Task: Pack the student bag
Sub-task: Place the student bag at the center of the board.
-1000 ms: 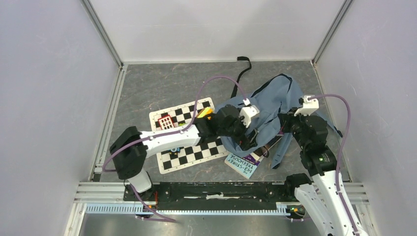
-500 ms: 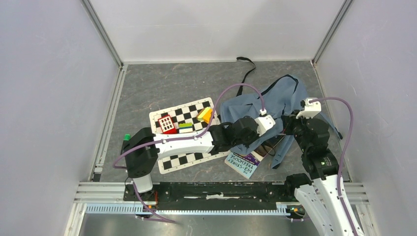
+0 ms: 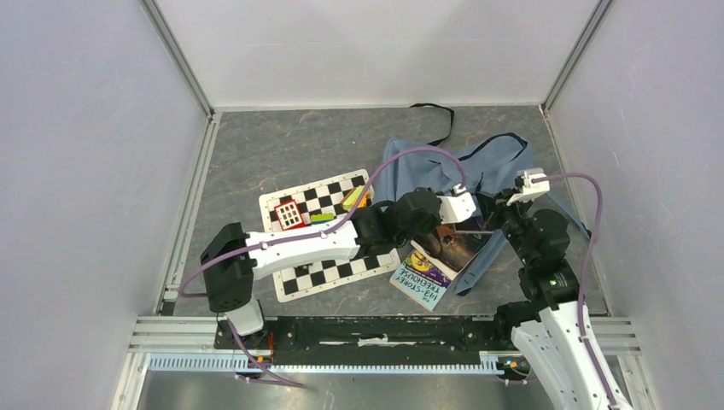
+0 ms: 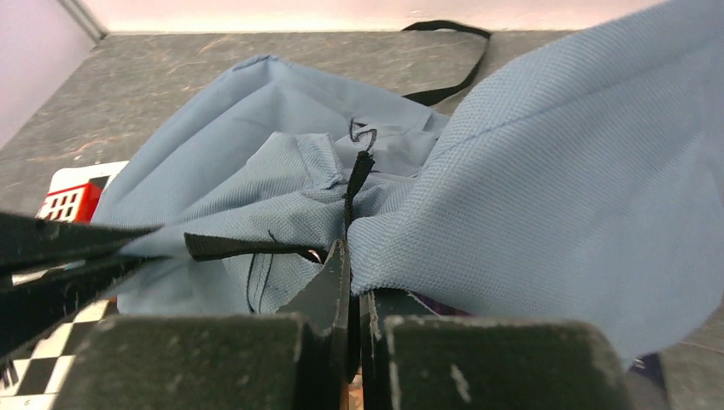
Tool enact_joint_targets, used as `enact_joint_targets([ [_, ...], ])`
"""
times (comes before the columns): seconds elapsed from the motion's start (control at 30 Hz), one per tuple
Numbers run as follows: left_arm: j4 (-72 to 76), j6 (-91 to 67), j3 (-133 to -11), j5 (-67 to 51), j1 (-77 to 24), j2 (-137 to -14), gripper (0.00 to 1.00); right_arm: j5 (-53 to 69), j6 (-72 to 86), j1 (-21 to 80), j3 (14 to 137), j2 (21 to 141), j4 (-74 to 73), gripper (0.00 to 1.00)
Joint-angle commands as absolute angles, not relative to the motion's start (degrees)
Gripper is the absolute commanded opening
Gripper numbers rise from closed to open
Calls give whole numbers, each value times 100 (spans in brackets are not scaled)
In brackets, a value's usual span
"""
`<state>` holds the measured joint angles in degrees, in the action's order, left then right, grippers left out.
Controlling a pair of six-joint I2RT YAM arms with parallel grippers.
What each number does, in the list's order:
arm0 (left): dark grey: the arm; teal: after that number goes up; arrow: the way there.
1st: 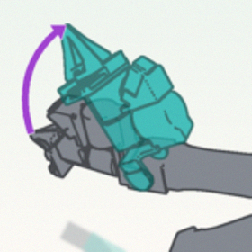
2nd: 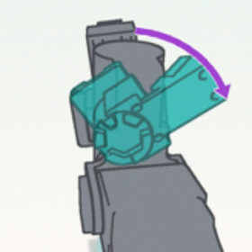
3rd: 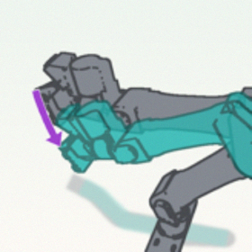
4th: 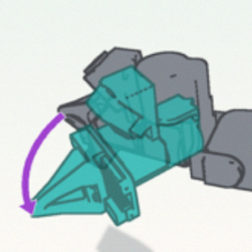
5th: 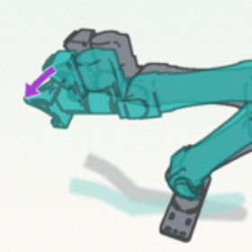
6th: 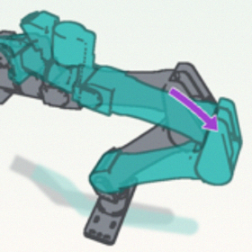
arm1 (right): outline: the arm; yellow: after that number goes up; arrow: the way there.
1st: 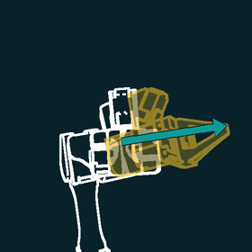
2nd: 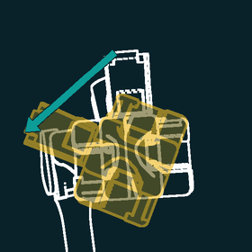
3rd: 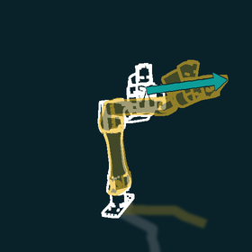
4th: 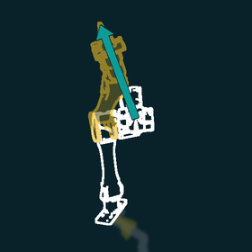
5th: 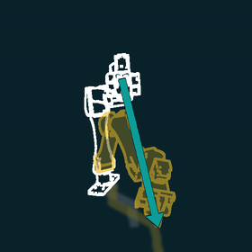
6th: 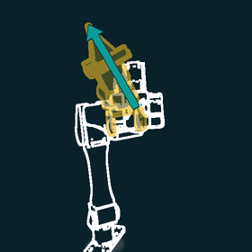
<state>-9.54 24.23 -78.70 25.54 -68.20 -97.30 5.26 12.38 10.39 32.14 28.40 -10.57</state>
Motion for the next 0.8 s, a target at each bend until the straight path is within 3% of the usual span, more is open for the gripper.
enact_joint_targets([
  [0.0,-551,3267,-8192,3659,-6235,-9012,2,1319,1496,1081,2869,3132,-641,0],
  [0.17,-799,3129,-7889,3701,-5847,-8427,2,1647,1640,1522,2739,3765,-371,0],
  [0.4,-1405,2839,-6280,3227,-5798,-6849,2,1451,1508,2262,2614,4622,-736,1],
  [0.43,-1512,2735,-6019,3081,-5794,-6567,2,1450,1512,2266,2605,4660,-828,7],
  [0.57,-1844,2285,-5169,3019,-5801,-5680,2,1080,1382,2269,2802,4604,-1339,48],
  [0.6,-1976,2155,-5075,2995,-5799,-5509,7,979,1337,2269,2899,4561,-1472,57],
  [0.63,-2088,2070,-4994,2946,-5800,-5355,22,926,1297,2268,2986,4504,-1582,63],
  [0.67,-2223,1950,-4944,2859,-5801,-5245,55,910,1258,2263,3100,4448,-1650,68],
  [0.7,-2347,1832,-4918,2785,-5797,-5133,74,906,1213,2268,3212,4419,-1750,72],
  [0.77,-2492,1636,-4896,2558,-5801,-4961,89,918,1063,2272,3514,4394,-1990,78],
])
